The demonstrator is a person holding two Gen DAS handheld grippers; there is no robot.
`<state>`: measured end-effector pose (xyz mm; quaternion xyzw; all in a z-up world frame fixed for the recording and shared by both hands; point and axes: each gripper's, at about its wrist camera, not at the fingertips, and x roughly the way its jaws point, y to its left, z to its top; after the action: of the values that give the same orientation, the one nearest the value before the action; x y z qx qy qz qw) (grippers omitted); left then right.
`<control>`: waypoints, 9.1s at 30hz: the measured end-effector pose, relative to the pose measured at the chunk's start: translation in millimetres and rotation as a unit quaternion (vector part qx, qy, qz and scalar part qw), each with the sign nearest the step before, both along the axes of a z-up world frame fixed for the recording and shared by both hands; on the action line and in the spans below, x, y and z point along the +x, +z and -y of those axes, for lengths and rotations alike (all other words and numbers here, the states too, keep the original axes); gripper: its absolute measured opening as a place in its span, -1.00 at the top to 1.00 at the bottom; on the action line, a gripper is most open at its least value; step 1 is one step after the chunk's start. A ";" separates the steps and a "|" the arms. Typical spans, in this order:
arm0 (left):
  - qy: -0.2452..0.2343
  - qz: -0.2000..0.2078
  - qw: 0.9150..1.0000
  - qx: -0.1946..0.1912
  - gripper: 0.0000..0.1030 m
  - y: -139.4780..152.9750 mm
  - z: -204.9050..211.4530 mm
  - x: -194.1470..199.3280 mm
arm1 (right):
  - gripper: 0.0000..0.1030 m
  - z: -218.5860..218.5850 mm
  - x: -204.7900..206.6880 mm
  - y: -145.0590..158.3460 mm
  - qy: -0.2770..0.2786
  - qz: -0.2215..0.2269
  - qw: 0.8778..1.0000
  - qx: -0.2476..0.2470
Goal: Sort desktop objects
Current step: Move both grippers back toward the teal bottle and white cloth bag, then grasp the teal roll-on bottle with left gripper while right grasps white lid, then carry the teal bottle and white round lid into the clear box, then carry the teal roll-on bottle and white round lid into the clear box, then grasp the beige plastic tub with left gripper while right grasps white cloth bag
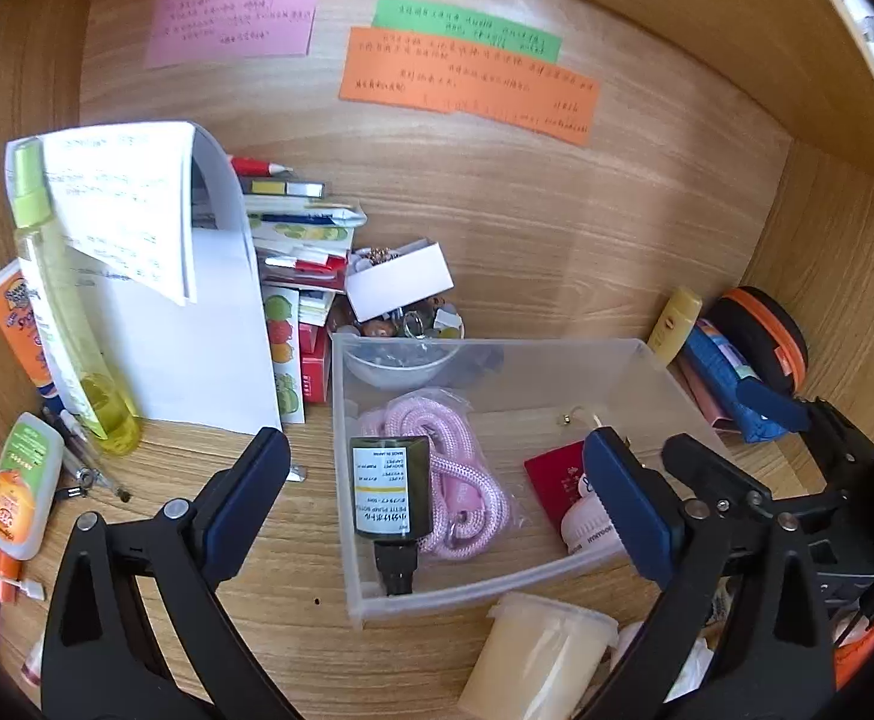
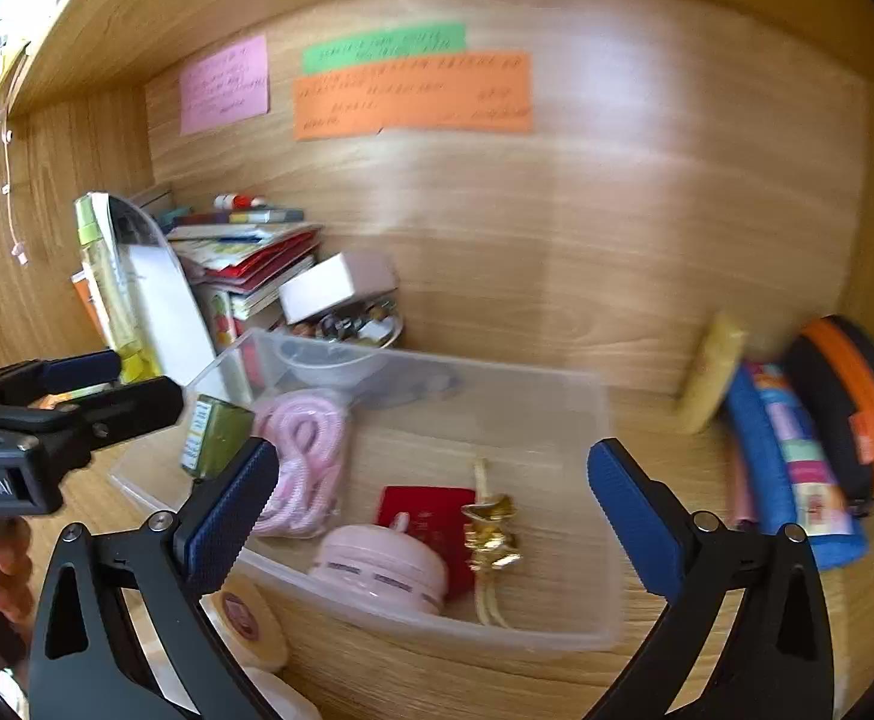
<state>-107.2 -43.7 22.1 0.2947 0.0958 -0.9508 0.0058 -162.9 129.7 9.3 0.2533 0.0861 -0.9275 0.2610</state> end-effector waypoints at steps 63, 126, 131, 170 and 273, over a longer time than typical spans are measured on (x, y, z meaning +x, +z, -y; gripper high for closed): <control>-0.124 0.153 0.979 -0.059 -0.60 -89.1 -43.8 132.5 | -0.94 -37.1 114.9 -75.5 0.066 0.125 0.988 0.061; -0.031 0.041 0.998 -0.040 0.52 -22.4 2.0 89.2 | -0.31 -64.0 68.9 -7.6 0.003 0.063 0.998 -0.007; -0.032 0.028 0.998 -0.036 0.52 -13.4 -0.2 78.7 | -0.31 -58.7 57.3 1.8 0.007 0.052 0.998 -0.015; -0.102 0.072 0.992 -0.019 0.52 -24.6 -45.0 -48.8 | -0.31 -23.7 -36.6 -14.5 0.016 0.075 0.997 -0.017; -0.169 0.158 0.972 -0.050 -0.23 -86.9 -69.0 13.5 | -0.68 -25.7 68.6 -62.3 0.067 0.110 0.990 0.053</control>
<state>-93.7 25.3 -64.9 0.4525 -0.0052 -0.8829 -0.1253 -94.3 155.4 -53.0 0.3608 0.1223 -0.8686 0.3168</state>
